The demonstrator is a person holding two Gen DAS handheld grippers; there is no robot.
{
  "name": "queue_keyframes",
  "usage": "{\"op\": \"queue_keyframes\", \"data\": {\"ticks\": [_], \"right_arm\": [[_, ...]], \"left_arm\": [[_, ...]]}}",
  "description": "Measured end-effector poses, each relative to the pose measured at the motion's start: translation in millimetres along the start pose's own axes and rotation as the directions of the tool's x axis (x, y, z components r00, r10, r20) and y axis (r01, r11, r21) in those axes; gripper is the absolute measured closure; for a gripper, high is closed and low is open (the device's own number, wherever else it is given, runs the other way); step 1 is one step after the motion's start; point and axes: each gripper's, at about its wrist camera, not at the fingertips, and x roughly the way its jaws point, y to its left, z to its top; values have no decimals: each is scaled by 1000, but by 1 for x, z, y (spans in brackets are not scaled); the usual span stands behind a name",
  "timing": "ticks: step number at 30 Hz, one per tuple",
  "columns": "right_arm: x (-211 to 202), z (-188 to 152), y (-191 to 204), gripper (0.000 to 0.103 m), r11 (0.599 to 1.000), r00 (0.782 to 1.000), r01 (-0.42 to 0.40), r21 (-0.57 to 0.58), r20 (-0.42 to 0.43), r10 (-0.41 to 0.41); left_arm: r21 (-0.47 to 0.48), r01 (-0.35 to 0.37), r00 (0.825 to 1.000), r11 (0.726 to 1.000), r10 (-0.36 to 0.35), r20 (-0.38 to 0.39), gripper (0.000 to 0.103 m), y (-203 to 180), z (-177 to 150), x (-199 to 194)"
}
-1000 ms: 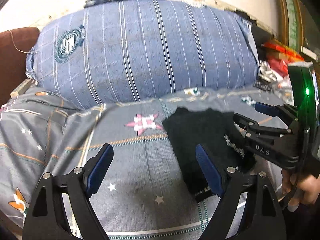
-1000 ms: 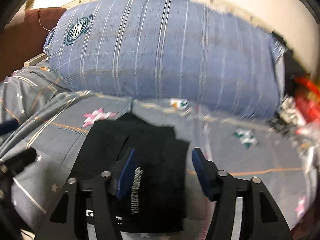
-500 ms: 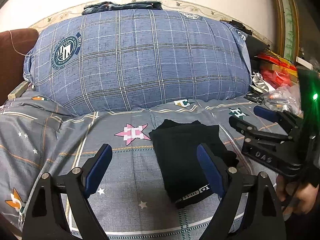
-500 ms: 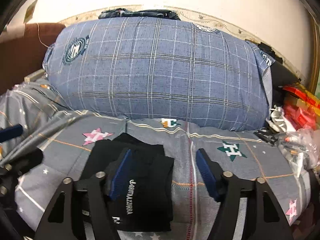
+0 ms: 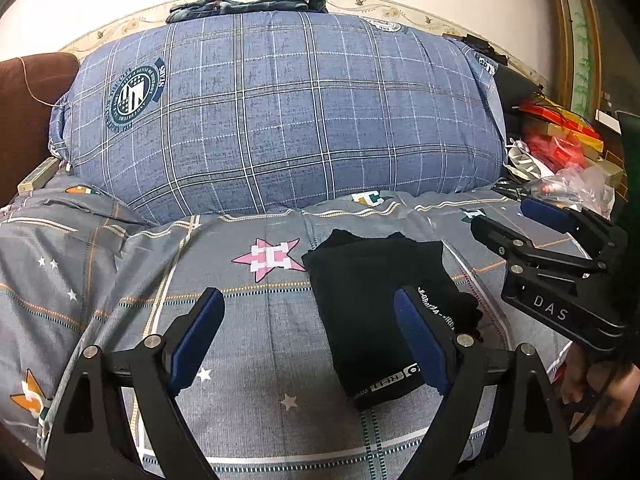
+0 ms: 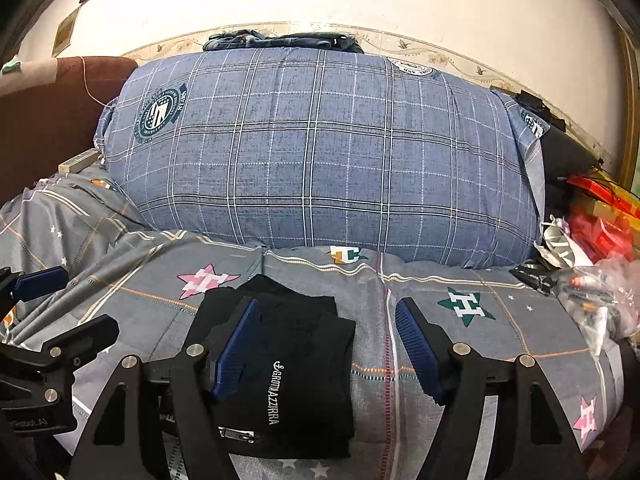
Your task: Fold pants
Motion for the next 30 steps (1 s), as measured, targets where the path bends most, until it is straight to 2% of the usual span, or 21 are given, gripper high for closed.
{"op": "queue_keyframes", "data": {"ticks": [5,10,30], "right_arm": [[5,-3,5,30,999,999,32,-28,-18,-32],[21,-10,7,29,998,996,44,-49,-80,-48],[52,-27,18,29,997,983,23,-76,-181,-36]], "left_arm": [[2,0,1000,1000,0,-19,15,-1,-5,6],[8,3,999,1000,-3,-39,15,0,-9,12],[-17,-5,996,1000,3,-89,15,13,-18,31]]}}
